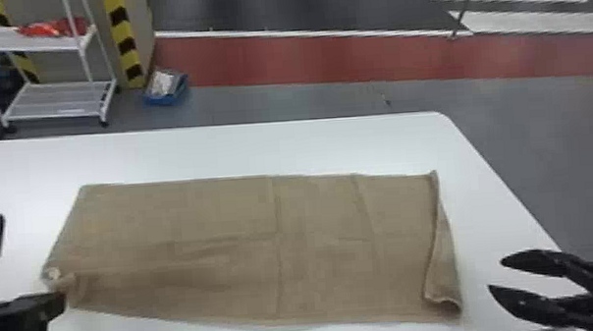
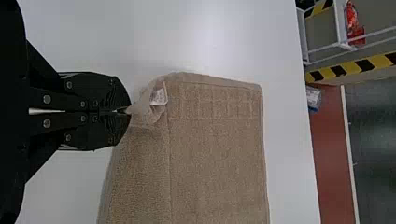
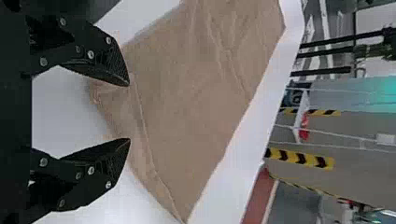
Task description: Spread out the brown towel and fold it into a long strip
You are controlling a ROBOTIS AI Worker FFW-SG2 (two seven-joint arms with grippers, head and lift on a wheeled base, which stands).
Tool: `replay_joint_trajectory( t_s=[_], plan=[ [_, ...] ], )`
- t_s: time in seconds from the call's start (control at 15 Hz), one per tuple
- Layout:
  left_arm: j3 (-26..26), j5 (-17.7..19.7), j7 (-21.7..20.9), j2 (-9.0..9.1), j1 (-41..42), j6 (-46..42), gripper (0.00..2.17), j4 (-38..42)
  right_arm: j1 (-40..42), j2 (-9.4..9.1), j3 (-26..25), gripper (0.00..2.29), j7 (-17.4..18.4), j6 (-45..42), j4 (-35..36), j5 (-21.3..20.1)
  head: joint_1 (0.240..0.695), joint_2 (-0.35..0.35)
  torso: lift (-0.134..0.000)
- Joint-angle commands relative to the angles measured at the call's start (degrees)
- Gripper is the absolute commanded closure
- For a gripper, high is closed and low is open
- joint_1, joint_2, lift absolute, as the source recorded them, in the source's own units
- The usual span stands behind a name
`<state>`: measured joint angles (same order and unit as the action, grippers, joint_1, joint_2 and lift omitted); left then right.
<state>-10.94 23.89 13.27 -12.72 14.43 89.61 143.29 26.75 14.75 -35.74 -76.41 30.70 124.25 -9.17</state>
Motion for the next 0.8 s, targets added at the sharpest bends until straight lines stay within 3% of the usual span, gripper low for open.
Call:
replay_joint_trajectory(
  t_s=[0.0,0.07,0.2,0.4,0.53,0.73],
  plan=[
    [0.1,-0.1,0.0,-0.11,-0.3,0.4,1.83,0.2,-3.5,4.15,7.0,0.21,-1.9,23.8,3.8,-6.6,0.695,-0.118,-0.125],
    [0.2,-0.1,0.0,-0.20,-0.3,0.4,1.83,0.2,-5.3,6.96,11.0,0.26,-1.9,29.6,4.9,-9.5,0.695,-0.096,-0.125],
    [0.3,-0.1,0.0,-0.37,-0.3,0.4,1.83,0.1,-8.5,7.22,13.5,0.35,-1.9,28.3,5.2,-11.0,0.695,-0.087,-0.125],
    [0.7,-0.2,0.0,-0.46,-0.4,0.4,1.83,0.1,-13.6,9.24,21.1,0.50,-1.9,26.2,4.6,-17.9,0.695,-0.055,-0.125],
    [0.7,-0.2,0.0,-0.55,-0.5,0.4,1.83,0.2,-16.4,11.44,26.0,0.51,-1.9,26.6,2.8,-19.6,0.695,-0.039,-0.125],
    [0.7,-0.4,0.1,-0.55,-0.6,0.4,1.83,0.2,-18.0,12.32,31.3,0.51,-1.9,25.9,0.5,-22.6,0.695,-0.009,-0.125]
  ],
)
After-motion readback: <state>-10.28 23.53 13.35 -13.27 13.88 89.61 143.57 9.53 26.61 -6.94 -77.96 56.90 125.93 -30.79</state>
